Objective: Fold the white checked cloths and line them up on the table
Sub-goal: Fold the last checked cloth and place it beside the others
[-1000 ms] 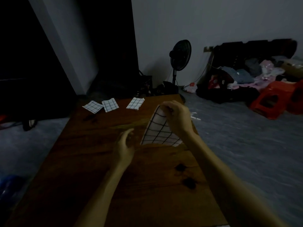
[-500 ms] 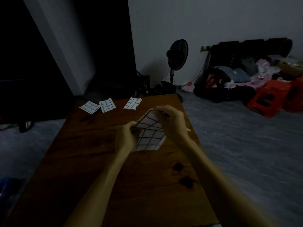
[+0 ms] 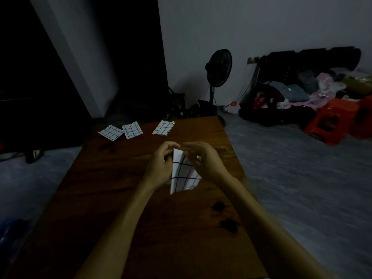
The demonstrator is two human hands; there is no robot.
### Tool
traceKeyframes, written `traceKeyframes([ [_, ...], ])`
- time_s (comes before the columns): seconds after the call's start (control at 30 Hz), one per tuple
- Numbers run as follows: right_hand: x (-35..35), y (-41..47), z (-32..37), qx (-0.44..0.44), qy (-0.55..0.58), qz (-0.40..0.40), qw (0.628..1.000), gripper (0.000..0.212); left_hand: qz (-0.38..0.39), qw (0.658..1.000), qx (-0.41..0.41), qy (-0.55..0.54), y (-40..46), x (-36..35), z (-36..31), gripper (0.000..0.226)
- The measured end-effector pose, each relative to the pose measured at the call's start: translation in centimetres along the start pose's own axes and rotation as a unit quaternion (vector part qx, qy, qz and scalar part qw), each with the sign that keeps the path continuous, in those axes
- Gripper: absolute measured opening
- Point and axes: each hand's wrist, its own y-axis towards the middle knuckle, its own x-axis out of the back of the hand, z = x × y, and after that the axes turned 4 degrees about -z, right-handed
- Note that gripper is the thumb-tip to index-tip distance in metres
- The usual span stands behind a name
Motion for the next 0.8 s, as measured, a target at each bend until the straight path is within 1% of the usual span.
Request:
traceKeyframes([
  [0.07,-0.2,0.1,0.3,0.004,-0.006,0.012,1.0,0.027,0.015,1.0,-0.005,-0.005,-0.1,0.0,-0.2,0.024],
  [0.17,-0.1,-0.3,0.4,0.004,0.008,0.007,1.0,0.024,0.023,1.0,0.006,-0.008,-0.3,0.1,-0.5,0.018],
  [0.23,0.0,-0.7,0.2,0.001,0.018,-0.003,1.0,0.02,0.014,1.0,0.007,0.018,-0.5,0.1,-0.8,0.015],
  [0.3,-0.1,-0.8,-0.2,-0.019,0.03,-0.001,0.999,0.017,0.004,0.999,0.006,0.044,-0.7,0.2,-0.9,0.019],
  [0.37,-0.2,-0.9,-0.6,-0.026,0.036,0.003,0.999,0.016,0.006,0.997,0.001,0.071,-0.6,0.3,-0.7,0.016],
  [0.47,0.0,-1.2,-0.4,-0.014,0.051,-0.001,0.999,0.018,-0.005,0.992,-0.023,0.125,-0.5,0.1,-0.6,0.012],
  [0.53,0.1,-1.4,-0.2,-0.007,0.065,-0.007,0.998,0.021,-0.009,0.992,-0.034,0.12,-0.4,-0.1,-0.6,0.012],
  [0.6,0.0,-1.4,-0.2,0.001,0.053,-0.02,0.998,0.022,-0.016,0.993,-0.05,0.106,-0.4,-0.4,-0.6,0.012],
  [0.7,-0.3,-1.6,-0.5,0.006,0.028,-0.042,0.999,0.02,-0.056,0.993,-0.058,0.084,-0.3,-0.5,-0.9,0.012],
  [0.8,-0.1,-2.4,-1.1,-0.02,0.023,-0.06,0.998,0.021,-0.12,0.989,-0.048,0.072,-0.2,-0.2,-1.3,0.012],
])
